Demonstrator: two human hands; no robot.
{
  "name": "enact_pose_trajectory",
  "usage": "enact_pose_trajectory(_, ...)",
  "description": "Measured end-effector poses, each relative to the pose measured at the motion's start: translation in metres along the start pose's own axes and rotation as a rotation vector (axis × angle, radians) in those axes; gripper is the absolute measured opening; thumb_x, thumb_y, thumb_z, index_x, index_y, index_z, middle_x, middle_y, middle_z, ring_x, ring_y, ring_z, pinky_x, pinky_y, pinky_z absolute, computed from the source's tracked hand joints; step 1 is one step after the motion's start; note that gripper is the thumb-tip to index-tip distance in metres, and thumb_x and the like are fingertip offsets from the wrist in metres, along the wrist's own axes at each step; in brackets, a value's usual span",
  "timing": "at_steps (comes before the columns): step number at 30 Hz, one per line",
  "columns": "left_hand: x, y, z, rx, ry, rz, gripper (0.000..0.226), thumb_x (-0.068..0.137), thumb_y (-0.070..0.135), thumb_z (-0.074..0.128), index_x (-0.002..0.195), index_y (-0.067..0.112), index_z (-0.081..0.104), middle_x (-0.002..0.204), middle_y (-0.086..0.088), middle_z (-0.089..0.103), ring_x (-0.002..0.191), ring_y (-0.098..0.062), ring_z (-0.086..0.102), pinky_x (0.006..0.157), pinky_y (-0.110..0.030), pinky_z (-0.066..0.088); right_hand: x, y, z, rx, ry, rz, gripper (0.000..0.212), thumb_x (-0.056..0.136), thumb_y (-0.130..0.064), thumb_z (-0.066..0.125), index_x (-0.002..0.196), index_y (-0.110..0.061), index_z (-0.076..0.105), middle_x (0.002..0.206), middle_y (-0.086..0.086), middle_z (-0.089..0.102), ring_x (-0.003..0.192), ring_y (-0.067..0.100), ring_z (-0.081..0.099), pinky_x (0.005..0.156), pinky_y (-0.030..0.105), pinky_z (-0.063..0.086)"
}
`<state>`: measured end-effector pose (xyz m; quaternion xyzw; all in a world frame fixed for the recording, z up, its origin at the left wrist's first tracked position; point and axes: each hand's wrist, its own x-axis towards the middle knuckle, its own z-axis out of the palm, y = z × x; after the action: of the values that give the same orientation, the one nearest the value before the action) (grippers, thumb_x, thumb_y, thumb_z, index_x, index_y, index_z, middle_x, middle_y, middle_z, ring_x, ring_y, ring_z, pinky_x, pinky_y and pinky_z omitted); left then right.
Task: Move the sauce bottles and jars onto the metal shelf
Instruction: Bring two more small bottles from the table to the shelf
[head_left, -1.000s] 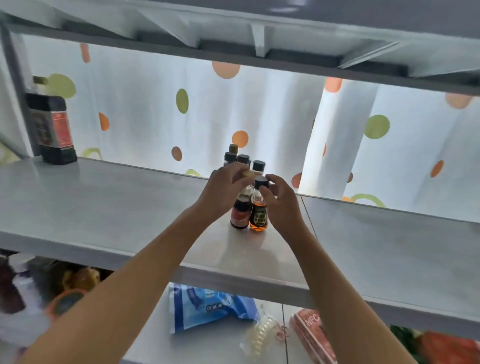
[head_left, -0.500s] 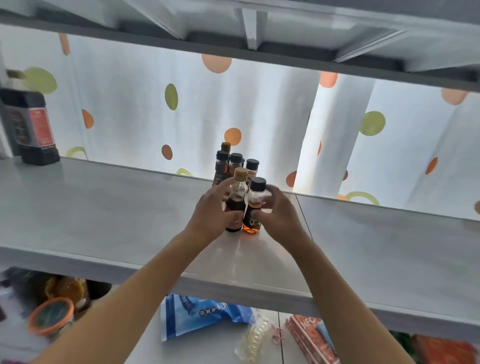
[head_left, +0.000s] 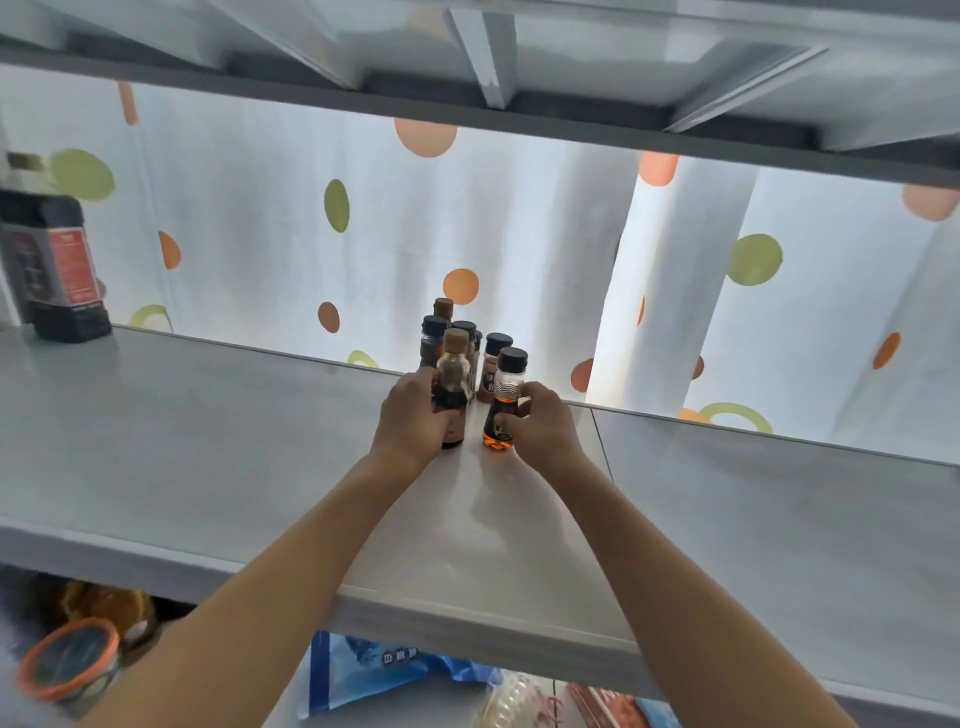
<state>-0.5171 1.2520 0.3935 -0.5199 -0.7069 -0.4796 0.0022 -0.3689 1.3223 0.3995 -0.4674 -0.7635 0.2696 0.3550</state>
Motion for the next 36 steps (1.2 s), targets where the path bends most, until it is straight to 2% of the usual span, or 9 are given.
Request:
enact_pose_trajectory(4, 0.002, -0.025, -0.002, -0.008, 0.117, -0.005, 0.038, 0.075, 0.010, 0.078, 0.109, 0.010, 0.061, 0.106, -0.008, 0.066, 0.097, -0.027, 0.062, 0.082, -0.035, 0.049, 0.020, -0.001, 0.016, 0.004, 0.027, -0.002, 0.031, 0.087, -0.014, 0.065, 0.117, -0.009, 0.062, 0.106, 0.008, 0.068, 0.099, 0.025, 0.062, 0.078, 0.026, 0.041)
enact_pose_trajectory(9, 0.011, -0.043, -0.010, -0.051, 0.155, -0.036, 0.042, 0.075, 0.007, 0.077, 0.115, 0.008, 0.062, 0.111, -0.009, 0.066, 0.100, -0.025, 0.063, 0.089, -0.041, 0.052, 0.039, 0.001, 0.033, 0.024, 0.087, 0.003, 0.027, 0.086, -0.014, 0.064, 0.112, -0.007, 0.065, 0.106, 0.009, 0.070, 0.099, 0.028, 0.063, 0.076, 0.028, 0.043)
enact_pose_trajectory(14, 0.016, -0.043, -0.003, -0.058, 0.199, -0.045, 0.046, 0.077, 0.004, 0.075, 0.120, 0.011, 0.063, 0.111, -0.009, 0.066, 0.100, -0.024, 0.063, 0.089, -0.034, 0.049, 0.049, 0.004, 0.045, 0.034, 0.134, -0.003, 0.028, 0.087, -0.015, 0.062, 0.114, -0.006, 0.062, 0.108, 0.013, 0.067, 0.100, 0.031, 0.062, 0.083, 0.037, 0.049)
enact_pose_trajectory(19, 0.016, -0.047, 0.003, -0.082, 0.164, -0.114, 0.046, 0.077, 0.003, 0.074, 0.120, 0.013, 0.064, 0.107, -0.007, 0.070, 0.099, -0.022, 0.066, 0.089, -0.036, 0.052, 0.056, 0.012, 0.052, 0.078, 0.166, 0.022, 0.030, 0.089, -0.016, 0.063, 0.116, -0.005, 0.062, 0.108, 0.013, 0.067, 0.101, 0.030, 0.061, 0.082, 0.034, 0.047)
enact_pose_trajectory(23, 0.020, -0.049, 0.004, -0.109, 0.122, -0.229, 0.040, 0.078, 0.012, 0.077, 0.115, 0.006, 0.064, 0.107, -0.006, 0.070, 0.090, -0.019, 0.062, 0.081, -0.027, 0.047, 0.057, 0.020, 0.055, 0.093, 0.175, 0.056, 0.026, 0.085, -0.014, 0.066, 0.109, -0.004, 0.063, 0.101, 0.012, 0.068, 0.094, 0.029, 0.061, 0.073, 0.029, 0.039)
enact_pose_trajectory(31, 0.031, -0.061, 0.005, -0.074, 0.032, -0.258, 0.031, 0.084, 0.021, 0.073, 0.112, 0.010, 0.065, 0.111, -0.004, 0.070, 0.093, -0.018, 0.062, 0.085, -0.030, 0.049, 0.062, 0.025, 0.057, 0.092, 0.167, 0.061, 0.028, 0.082, -0.014, 0.068, 0.107, -0.007, 0.057, 0.102, 0.010, 0.065, 0.095, 0.027, 0.059, 0.074, 0.030, 0.039)
enact_pose_trajectory(36, 0.032, -0.063, 0.007, -0.071, 0.014, -0.245, 0.031, 0.086, 0.021, 0.071, 0.115, 0.012, 0.065, 0.112, -0.002, 0.069, 0.095, -0.017, 0.062, 0.087, -0.029, 0.048, 0.065, 0.029, 0.057, 0.043, 0.156, 0.067, 0.018, 0.084, -0.018, 0.068, 0.095, -0.011, 0.056, 0.098, 0.007, 0.063, 0.090, 0.025, 0.055, 0.071, 0.029, 0.035)
